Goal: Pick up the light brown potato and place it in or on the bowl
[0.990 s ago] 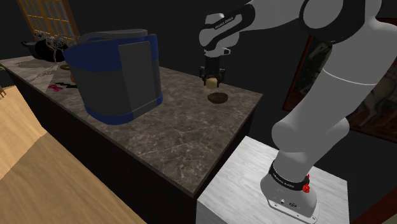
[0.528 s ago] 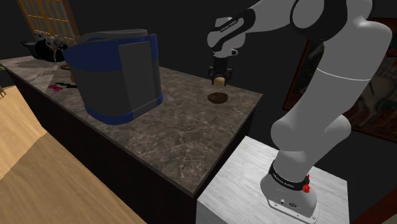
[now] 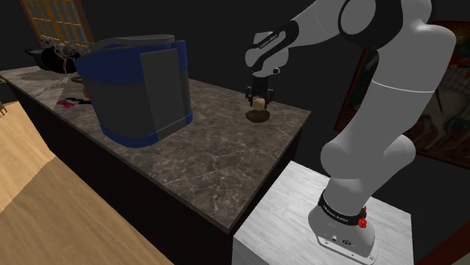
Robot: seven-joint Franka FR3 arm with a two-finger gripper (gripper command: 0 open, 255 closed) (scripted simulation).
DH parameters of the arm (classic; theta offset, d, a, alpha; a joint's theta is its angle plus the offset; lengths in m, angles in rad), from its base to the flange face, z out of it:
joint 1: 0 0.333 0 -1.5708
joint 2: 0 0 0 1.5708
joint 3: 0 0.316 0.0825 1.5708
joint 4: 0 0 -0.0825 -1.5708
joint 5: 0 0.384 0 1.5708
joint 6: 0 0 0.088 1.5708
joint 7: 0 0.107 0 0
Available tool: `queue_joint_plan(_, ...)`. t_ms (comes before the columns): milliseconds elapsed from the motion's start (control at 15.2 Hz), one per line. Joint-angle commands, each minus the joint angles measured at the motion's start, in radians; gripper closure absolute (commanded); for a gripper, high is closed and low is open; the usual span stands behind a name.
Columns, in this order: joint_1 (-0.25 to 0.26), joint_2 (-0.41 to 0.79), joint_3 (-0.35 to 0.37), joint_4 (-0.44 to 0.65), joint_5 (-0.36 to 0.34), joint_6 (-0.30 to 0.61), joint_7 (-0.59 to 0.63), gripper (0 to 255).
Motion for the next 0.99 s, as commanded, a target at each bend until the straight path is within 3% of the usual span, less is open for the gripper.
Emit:
queue_joint_plan(0, 0.0, 0.01, 0.0, -0.018, -0.003, 0.029, 0.003, 255)
queue_joint_plan(594, 0.0, 0.019, -0.001, -0.027, -0.006, 0.046, 0.005, 255)
queue_joint_plan(660, 0.0, 0.019, -0.001, -0.027, -0.006, 0.046, 0.005, 0)
queue_joint_plan(924, 0.0, 0.019, -0.001, -0.027, -0.006, 0.046, 0.005, 0)
